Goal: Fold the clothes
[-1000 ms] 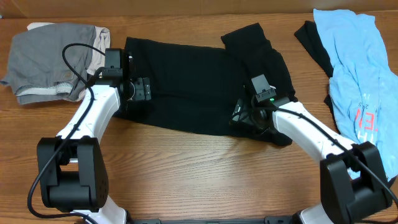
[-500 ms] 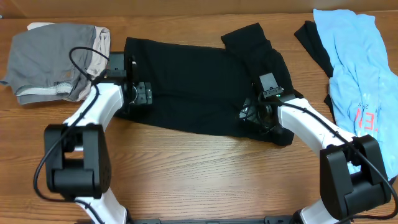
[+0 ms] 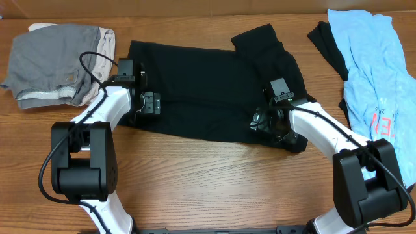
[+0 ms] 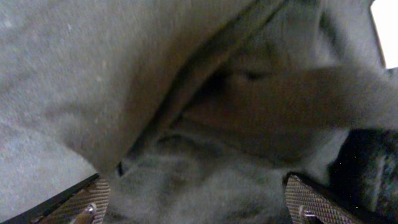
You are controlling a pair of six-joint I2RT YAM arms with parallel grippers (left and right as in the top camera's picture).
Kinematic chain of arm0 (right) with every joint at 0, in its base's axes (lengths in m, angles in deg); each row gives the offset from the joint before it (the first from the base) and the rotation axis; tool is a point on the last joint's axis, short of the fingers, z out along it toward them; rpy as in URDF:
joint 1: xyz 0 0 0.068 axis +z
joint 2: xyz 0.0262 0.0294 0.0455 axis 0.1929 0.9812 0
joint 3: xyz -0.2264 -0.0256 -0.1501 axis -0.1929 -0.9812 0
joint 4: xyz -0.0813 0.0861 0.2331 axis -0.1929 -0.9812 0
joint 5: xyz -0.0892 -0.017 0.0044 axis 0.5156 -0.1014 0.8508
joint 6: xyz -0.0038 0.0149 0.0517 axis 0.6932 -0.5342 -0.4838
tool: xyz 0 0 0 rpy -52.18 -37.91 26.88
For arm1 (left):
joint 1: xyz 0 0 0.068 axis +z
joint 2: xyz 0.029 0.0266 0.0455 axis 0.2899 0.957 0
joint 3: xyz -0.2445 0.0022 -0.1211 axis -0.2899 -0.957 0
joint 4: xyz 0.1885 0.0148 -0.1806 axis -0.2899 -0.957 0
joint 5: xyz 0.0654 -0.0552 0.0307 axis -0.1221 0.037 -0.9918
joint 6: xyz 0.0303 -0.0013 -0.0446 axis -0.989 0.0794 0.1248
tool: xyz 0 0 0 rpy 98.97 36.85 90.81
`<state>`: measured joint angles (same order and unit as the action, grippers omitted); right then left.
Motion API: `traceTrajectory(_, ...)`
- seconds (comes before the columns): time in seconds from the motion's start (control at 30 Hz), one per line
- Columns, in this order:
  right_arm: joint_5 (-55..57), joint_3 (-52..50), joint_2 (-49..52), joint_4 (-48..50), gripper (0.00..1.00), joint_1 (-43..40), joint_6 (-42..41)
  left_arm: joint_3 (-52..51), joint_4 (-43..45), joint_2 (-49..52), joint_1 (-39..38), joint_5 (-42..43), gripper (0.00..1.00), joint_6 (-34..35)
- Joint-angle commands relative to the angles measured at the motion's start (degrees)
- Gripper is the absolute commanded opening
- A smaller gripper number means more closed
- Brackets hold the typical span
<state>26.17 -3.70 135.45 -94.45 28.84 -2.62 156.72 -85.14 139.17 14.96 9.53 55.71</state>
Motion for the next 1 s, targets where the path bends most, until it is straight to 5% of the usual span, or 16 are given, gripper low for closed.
traceTrajectory(0.0, -1.40, -0.31, 0.50, -0.90, 0.95, -0.11, 0.20, -0.48, -4.63, 0.57, -0.28, -0.98, 0.92, -1.03)
traceTrajectory(0.57, -5.95, -0.31, 0.48, -12.83, 0.95, -0.09, 0.22, -0.48, -21.35, 0.57, -0.28, -0.90, 0.93, 5.09)
traceTrajectory(0.97, -7.39, 0.09, -6.27, -16.50, 0.95, 1.62, 0.28, 0.74, -24.52, 0.46, -0.28, -0.79, 0.93, 6.62)
